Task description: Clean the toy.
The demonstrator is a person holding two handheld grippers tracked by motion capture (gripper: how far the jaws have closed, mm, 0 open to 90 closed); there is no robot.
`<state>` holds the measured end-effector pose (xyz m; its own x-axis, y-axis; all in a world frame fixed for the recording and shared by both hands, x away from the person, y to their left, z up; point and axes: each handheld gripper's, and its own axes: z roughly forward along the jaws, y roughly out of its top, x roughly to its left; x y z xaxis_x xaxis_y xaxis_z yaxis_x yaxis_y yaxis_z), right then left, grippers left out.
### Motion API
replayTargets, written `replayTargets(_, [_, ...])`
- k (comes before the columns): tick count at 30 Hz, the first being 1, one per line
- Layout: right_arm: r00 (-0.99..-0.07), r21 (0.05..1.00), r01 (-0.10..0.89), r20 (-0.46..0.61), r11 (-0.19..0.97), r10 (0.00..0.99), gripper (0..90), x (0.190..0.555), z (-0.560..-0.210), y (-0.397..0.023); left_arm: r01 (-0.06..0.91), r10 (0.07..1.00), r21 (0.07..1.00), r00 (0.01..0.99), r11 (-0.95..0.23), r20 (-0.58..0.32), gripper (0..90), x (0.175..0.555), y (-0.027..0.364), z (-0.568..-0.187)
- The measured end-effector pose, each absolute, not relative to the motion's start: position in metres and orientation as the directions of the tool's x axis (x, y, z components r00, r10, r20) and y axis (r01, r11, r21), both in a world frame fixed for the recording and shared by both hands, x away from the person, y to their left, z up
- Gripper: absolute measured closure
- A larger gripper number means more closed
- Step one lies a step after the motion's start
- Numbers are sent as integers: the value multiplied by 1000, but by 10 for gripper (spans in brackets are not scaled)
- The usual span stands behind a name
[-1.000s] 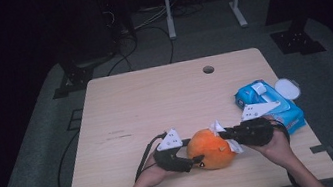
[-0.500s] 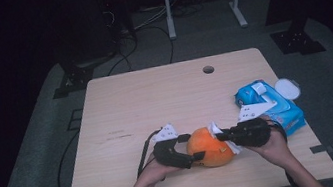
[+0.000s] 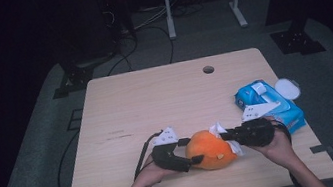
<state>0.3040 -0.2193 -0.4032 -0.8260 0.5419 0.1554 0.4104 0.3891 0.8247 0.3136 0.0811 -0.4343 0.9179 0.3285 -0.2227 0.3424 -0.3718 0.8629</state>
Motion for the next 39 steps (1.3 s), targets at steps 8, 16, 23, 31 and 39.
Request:
replayTargets(8, [-882,816,348,117,462,457,832,293,-402,-195,363,324,842,915,-399,-240,128,313,70,-444])
replayTargets(16, [-871,845,316,79,431,485,835,291,-392,-183,257,380,895,919,-366,-108,398,310,74,-429])
replayTargets(23, [-812,822,422,155,383,563,836,312,-413,-208,200,430,907,903,-370,-24,356,315,78,-435])
replayTargets(31, [-798,803,429,124,412,589,836,310,-417,-207,209,421,902,906,-379,-33,257,319,85,-439])
replayTargets(39, [-836,823,390,128,414,534,836,304,-408,-196,196,406,900,913,-389,-23,264,317,84,-440])
